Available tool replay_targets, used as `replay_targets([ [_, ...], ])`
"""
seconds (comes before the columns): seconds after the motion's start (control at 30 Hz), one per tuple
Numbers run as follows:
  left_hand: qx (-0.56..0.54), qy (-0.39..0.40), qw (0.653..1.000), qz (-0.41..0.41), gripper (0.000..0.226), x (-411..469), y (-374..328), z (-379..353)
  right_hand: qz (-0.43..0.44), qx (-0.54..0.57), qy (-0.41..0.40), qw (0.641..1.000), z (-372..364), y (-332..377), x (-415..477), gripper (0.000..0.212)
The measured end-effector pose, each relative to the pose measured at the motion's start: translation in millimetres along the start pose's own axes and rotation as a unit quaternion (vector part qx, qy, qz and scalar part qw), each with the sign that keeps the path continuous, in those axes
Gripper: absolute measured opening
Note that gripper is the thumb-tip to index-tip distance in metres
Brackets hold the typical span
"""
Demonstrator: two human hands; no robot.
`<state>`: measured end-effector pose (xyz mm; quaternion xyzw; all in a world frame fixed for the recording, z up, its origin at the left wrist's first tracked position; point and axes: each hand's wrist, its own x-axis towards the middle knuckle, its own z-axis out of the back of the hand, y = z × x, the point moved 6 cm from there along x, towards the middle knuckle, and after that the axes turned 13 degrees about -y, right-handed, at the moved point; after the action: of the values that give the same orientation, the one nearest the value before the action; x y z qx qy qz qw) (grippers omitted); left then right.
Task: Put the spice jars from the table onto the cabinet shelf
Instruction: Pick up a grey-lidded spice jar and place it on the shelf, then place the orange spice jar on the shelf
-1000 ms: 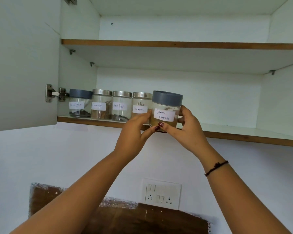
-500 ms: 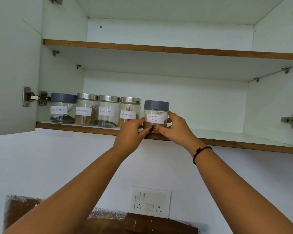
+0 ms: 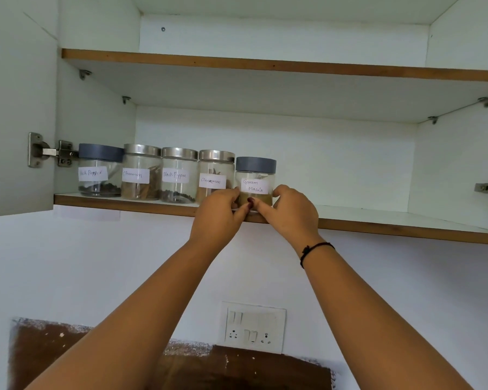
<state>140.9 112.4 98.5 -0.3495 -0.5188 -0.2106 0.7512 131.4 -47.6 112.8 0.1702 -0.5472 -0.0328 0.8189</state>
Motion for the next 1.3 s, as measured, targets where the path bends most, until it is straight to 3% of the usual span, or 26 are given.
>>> replay_targets([
  [0.4, -0.032, -0.023, 0.999, 0.011, 0.039, -3.3, -3.2, 4.9, -0.021, -0.011, -0.036, 0.999, 8.7, 5.4, -3.4, 0.061],
  [0.57, -0.032, -0.022, 0.999, 0.035, 0.045, -4.1, 1.0, 5.8, 0.009, -0.029, -0.047, 0.998, 10.5, 7.0, -5.6, 0.052],
  [0.73, -0.057, -0.021, 0.997, 0.043, 0.034, -10.9, -1.5, 17.2, 0.087, -0.11, -0.049, 0.989, 17.6, 23.5, -14.8, 0.052],
  [0.9, -0.114, -0.042, 0.992, 0.039, 0.033, -34.8, -4.0, 40.9, 0.099, -0.015, -0.066, 0.993, 34.6, 22.7, -41.5, 0.035],
  [1.07, -0.174, -0.057, 0.98, 0.081, 0.019, -83.9, -6.8, 62.2, 0.108, 0.111, -0.11, 0.982, 59.7, 33.5, -96.8, 0.02],
  [1.3, -0.21, 0.015, 0.957, 0.199, 0.023, -191.6, 28.6, 70.0, 0.029, 0.289, -0.047, 0.956, 59.2, 24.2, -195.5, 0.017],
])
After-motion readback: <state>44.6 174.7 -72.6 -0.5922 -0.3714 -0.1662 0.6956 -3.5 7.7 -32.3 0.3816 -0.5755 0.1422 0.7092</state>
